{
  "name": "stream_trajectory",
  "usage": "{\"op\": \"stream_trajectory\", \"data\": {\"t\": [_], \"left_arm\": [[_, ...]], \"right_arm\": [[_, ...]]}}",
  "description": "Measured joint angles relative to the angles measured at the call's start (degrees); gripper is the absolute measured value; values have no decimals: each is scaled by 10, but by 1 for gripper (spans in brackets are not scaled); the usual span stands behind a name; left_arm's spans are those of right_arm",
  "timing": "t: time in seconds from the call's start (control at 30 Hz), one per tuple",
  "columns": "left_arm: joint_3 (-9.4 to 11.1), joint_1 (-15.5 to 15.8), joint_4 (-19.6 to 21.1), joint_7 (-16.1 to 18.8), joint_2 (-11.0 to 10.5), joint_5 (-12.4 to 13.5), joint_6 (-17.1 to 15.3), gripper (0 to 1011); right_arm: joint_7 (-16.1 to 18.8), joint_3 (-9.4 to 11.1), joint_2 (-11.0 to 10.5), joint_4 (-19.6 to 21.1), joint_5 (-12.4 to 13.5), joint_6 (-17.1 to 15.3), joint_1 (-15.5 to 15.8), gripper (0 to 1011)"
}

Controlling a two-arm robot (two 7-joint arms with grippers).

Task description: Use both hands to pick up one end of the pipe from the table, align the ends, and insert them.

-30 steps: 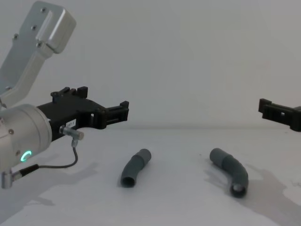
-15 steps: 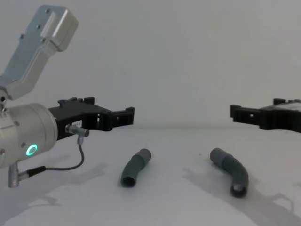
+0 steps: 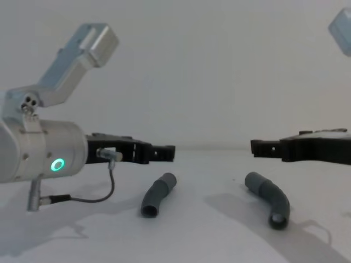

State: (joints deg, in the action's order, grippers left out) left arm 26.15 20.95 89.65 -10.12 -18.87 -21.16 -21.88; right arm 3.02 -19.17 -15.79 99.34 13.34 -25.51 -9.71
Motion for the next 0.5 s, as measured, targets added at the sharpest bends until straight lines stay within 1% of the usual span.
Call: {"op": "stream_trajectory", "data": {"t": [0.17,0.23,0.3,0.33,0.5], "left_arm": [[14,25,-22,-17,5,-2,-35,1001],[21,37,-33,-25,7,-2,-52,1001],[25,43,-40,-29,8,-2,-62,1001],[29,49,-46,-34,10,-1,-72,1001],[37,64,-61,-39,14,2,-96,1001]], "right_arm": [[2,-4,6,-11,-1,-20,-12,1004],[2,-4,7,-15,-1,-25,-15,1004],[4,-5,9,-19,-1,-30,-18,1004],[5,-6,10,-22,-1,-33,-21,1004],[11,-8,14,-34,-1,-43,-29,1004]]}}
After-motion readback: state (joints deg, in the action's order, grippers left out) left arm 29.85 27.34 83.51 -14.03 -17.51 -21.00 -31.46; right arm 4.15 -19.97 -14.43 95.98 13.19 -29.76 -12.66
